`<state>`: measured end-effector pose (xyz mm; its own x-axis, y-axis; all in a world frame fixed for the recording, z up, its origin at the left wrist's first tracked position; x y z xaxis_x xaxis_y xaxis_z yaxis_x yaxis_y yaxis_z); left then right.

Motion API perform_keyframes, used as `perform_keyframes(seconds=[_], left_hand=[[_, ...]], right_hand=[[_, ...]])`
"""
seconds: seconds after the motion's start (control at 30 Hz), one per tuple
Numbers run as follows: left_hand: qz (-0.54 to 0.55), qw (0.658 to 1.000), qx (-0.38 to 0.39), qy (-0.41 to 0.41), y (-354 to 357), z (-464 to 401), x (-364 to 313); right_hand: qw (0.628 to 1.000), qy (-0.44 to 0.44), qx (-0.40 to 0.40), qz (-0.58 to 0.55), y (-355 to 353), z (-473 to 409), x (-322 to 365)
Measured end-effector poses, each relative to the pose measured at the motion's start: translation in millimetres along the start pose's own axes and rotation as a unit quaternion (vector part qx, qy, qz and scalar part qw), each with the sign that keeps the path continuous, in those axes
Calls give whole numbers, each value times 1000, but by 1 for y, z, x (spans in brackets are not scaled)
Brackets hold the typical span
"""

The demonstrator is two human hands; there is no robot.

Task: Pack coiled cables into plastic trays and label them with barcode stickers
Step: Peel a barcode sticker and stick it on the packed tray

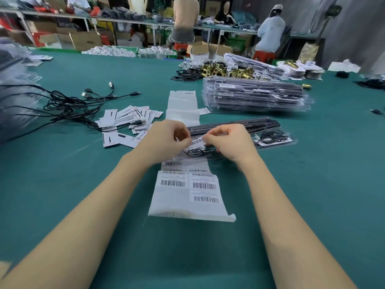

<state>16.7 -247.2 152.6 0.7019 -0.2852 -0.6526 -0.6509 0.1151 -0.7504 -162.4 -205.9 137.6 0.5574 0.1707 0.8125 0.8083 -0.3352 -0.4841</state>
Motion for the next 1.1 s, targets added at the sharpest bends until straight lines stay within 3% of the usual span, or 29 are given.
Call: perform_keyframes(seconds=[0.83, 1.1], left_hand=[[-77, 995, -38, 46, 9, 4, -7], [-101, 988, -1, 119, 4, 10, -15]], right_hand=[[997, -27, -3, 71, -1, 6, 4], [995, -26, -26, 98, 2, 7, 1]])
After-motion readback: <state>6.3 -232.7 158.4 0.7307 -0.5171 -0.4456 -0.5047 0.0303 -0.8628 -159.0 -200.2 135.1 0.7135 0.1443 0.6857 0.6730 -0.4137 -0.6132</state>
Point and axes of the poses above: each hand's wrist, its own z-axis away from the middle knuckle, its own y-axis out of the palm, x = y × z, the point moved 6 cm from there along -z, towards the middle knuckle, and after that the axes turned 15 degrees about -y, right-handed, at the moved point
